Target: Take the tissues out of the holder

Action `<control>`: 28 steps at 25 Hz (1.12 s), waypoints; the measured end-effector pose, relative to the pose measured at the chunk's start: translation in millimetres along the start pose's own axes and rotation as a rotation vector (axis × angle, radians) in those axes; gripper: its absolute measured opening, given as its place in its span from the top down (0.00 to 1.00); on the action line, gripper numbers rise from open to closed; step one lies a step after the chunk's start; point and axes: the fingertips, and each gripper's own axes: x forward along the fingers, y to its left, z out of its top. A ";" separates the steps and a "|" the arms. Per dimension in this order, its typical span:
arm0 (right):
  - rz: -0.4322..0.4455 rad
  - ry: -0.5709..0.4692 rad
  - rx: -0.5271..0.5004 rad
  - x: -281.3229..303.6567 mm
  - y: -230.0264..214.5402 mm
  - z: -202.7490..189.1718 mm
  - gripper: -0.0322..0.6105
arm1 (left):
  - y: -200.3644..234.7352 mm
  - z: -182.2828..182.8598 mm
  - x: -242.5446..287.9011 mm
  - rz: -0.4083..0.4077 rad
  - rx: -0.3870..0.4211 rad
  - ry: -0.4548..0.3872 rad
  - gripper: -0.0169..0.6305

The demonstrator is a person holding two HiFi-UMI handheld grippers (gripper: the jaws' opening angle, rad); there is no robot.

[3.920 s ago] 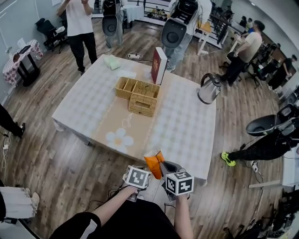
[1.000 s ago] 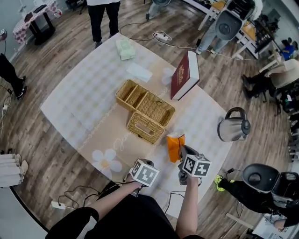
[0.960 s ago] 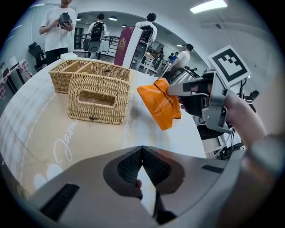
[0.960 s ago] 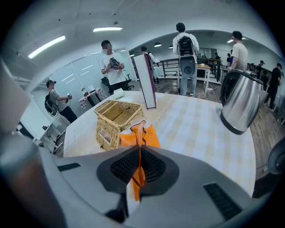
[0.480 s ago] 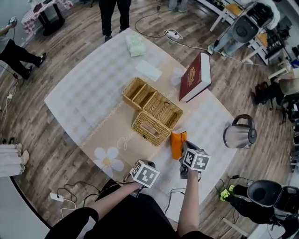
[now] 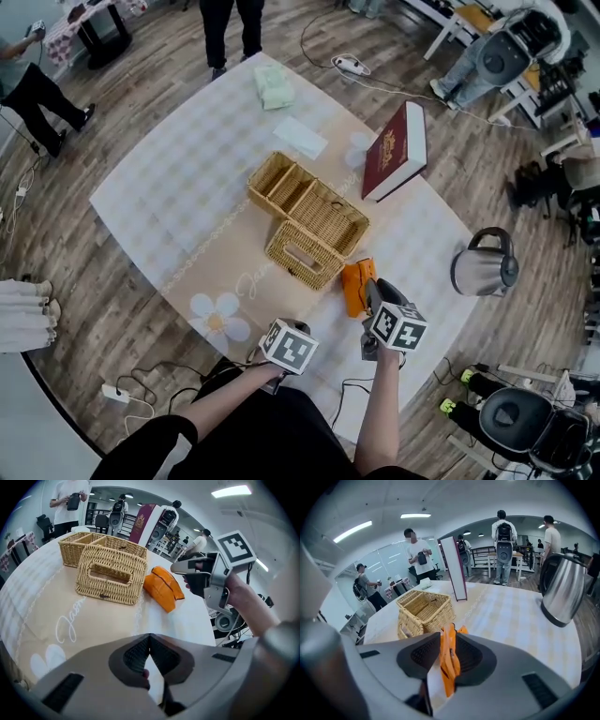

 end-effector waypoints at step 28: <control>-0.027 0.055 0.177 -82.9 46.3 -102.8 0.93 | -45.2 24.4 2.8 -0.028 0.179 -0.052 0.96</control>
